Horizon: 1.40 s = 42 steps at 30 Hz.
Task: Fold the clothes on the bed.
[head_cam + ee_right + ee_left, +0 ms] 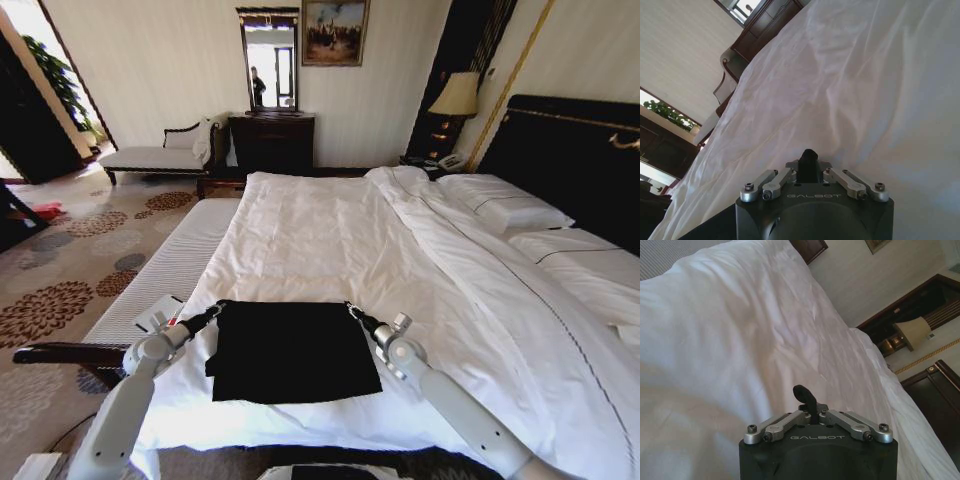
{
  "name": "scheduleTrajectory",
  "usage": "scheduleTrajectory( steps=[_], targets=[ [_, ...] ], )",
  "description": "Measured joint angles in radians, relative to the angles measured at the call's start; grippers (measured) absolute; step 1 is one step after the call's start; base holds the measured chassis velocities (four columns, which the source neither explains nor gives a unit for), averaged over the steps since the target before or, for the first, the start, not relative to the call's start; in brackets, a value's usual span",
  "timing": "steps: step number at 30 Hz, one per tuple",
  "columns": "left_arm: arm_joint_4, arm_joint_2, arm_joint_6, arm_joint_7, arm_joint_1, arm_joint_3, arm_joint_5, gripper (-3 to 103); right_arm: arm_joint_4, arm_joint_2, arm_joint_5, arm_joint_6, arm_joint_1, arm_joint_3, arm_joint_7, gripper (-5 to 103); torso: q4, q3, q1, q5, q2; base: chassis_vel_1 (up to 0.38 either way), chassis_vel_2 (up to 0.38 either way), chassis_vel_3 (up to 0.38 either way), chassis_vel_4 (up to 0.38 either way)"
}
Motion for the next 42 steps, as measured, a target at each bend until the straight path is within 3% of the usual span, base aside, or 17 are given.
scheduleTrajectory(
  steps=[6,10,12,14,18,20,27,29,30,31,33,35,38,40,42],
  targets=[
    [-0.007,-0.003,-0.002,-0.001,0.005,-0.001,0.01,1,0.008,-0.002,-0.005,0.001,-0.009,0.001,-0.014,1,0.0,0.0,0.0,0.0,0.0,0.0,0.0,0.0,0.0],
    [-0.007,-0.004,-0.003,-0.001,0.007,-0.001,0.018,1,0.006,0.0,-0.015,0.001,-0.007,0.001,-0.008,-3,0.0,0.0,0.0,0.0,0.0,0.0,0.0,0.0,0.0],
    [-0.008,-0.006,-0.005,-0.001,0.009,-0.001,0.026,1,0.0,0.005,-0.023,0.003,-0.001,0.0,0.003,7,0.0,0.0,0.0,0.0,0.0,0.0,0.0,0.0,0.0],
    [-0.008,-0.007,-0.005,-0.001,0.01,-0.001,0.028,1,-0.002,0.006,-0.024,0.005,0.001,-0.001,0.003,7,0.0,0.0,0.0,0.0,0.0,0.0,0.0,0.0,0.0],
    [-0.008,-0.007,-0.007,0.0,0.01,0.001,0.033,1,-0.013,0.012,-0.021,0.01,0.011,-0.007,0.004,28,0.0001,0.0,0.0,0.0,0.0,0.0,0.0,0.0,0.0],
    [-0.008,-0.007,-0.007,0.0,0.01,0.002,0.033,1,-0.015,0.013,-0.018,0.01,0.013,-0.008,0.005,28,0.0,0.0,0.0,0.0,0.0,0.0,0.0,0.0,0.0],
    [-0.004,-0.004,-0.008,0.001,0.008,0.005,0.034,1,-0.033,0.022,-0.005,0.01,0.03,-0.024,0.004,61,0.0,0.0,0.0,-0.0001,0.0,0.0,0.0,0.0,0.0],
    [-0.003,-0.003,-0.009,0.001,0.008,0.005,0.034,1,-0.034,0.024,-0.005,0.01,0.032,-0.027,0.003,61,0.0,0.0,0.0,-0.0001,0.0,0.0,0.0,0.0,0.0],
    [-0.002,-0.003,-0.009,0.002,0.008,0.006,0.035,1,-0.036,0.026,-0.005,0.01,0.034,-0.031,0.001,71,0.0,0.0,0.0,-0.0001,0.0,0.0,0.0,0.0,0.0],
    [-0.001,-0.002,-0.01,0.002,0.007,0.007,0.035,1,-0.037,0.028,-0.006,0.01,0.036,-0.036,-0.002,71,0.0,0.0,0.0,-0.0001,0.0,0.0,0.0,0.0,0.0],
    [0.0,-0.001,-0.011,0.002,0.007,0.008,0.036,1,-0.038,0.028,-0.006,0.009,0.036,-0.043,-0.007,85,0.0,0.0,0.0,-0.0001,0.0,0.0,0.0,0.0,0.0],
    [0.0,-0.001,-0.011,0.002,0.006,0.008,0.036,1,-0.038,0.028,-0.008,0.008,0.036,-0.049,-0.01,84,0.0,0.0,0.0,-0.0001,0.0,0.0,0.0,0.0,0.0],
    [0.002,-0.001,-0.014,0.003,0.006,0.009,0.038,1,-0.038,0.027,-0.019,0.007,0.032,-0.058,-0.022,68,-0.0001,0.0,0.0,-0.0001,0.0,0.0,0.0,0.0,0.0],
    [0.002,-0.001,-0.015,0.004,0.007,0.009,0.039,1,-0.039,0.027,-0.021,0.007,0.031,-0.058,-0.023,68,0.0,0.0,0.0,0.0,0.0,0.0,0.0,0.0,0.0],
    [0.003,-0.001,-0.018,0.005,0.007,0.01,0.041,1,-0.042,0.026,-0.025,0.009,0.031,-0.058,-0.024,57,0.0,0.0,0.0,0.0,0.0,0.0,0.0,0.0,0.0]
  ],
)
